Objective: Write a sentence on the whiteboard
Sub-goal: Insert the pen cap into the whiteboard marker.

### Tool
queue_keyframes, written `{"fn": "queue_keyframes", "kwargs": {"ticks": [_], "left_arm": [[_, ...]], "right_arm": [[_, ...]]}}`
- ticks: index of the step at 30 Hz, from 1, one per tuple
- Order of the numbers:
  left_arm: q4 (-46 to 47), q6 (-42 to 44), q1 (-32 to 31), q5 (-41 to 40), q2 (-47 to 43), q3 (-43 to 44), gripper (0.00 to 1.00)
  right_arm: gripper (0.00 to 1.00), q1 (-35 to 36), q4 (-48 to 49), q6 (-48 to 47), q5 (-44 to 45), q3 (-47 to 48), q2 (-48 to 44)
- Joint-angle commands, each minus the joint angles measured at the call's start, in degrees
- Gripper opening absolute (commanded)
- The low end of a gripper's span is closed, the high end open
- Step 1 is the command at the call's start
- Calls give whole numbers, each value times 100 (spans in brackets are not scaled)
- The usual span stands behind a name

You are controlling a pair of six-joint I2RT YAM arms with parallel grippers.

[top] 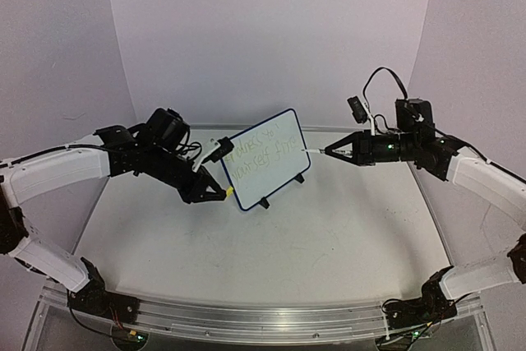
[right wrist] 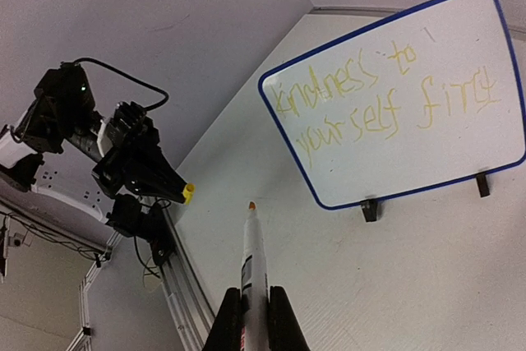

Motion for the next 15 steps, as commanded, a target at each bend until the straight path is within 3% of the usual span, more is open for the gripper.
{"fn": "queue_keyframes", "kwargs": {"ticks": [1, 7, 15], "left_arm": [[174, 529, -312, 533, 447, 503, 0], [466, 1015, -391, 891, 960, 556, 0], [722, 1272, -436, 1393, 1127, 319, 0]], "right_arm": [[0, 127, -63, -123, -1084, 194, 180], [0, 482, -637, -536, -1276, 424, 706], [0, 830, -714, -717, -1770, 595, 1340]]}}
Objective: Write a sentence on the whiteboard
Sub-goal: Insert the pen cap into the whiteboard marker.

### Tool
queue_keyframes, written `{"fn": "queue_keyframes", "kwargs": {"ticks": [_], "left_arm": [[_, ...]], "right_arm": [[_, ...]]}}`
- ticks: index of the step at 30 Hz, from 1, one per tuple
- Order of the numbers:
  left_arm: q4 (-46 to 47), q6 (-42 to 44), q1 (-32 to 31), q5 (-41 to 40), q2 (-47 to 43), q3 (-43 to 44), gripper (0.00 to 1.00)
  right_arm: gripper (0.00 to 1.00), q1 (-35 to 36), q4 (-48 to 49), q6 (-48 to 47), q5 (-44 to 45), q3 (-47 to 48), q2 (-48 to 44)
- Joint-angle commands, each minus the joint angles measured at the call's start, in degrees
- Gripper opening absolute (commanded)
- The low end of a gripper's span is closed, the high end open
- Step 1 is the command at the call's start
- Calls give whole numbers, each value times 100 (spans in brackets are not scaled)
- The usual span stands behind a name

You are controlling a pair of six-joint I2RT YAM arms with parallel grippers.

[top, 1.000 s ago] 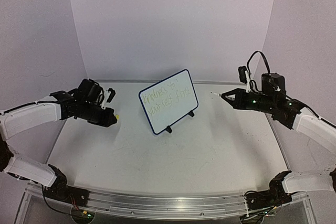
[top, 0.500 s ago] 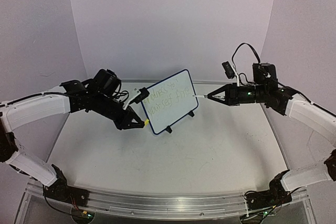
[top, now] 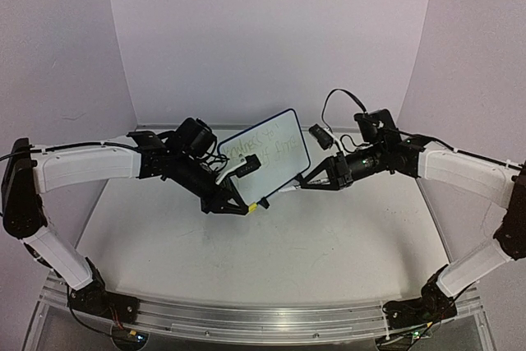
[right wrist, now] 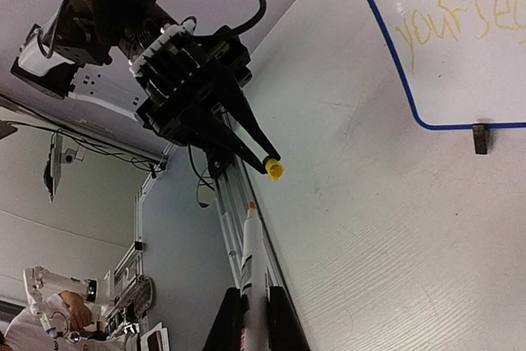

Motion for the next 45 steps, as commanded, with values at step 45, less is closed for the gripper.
{"fn": "queue_keyframes", "kwargs": {"ticks": [45], "left_arm": [[269, 364, -175, 522, 109, -58, 0]], "right_arm": [[0, 440, -263, -480, -637, 725, 1273]]}}
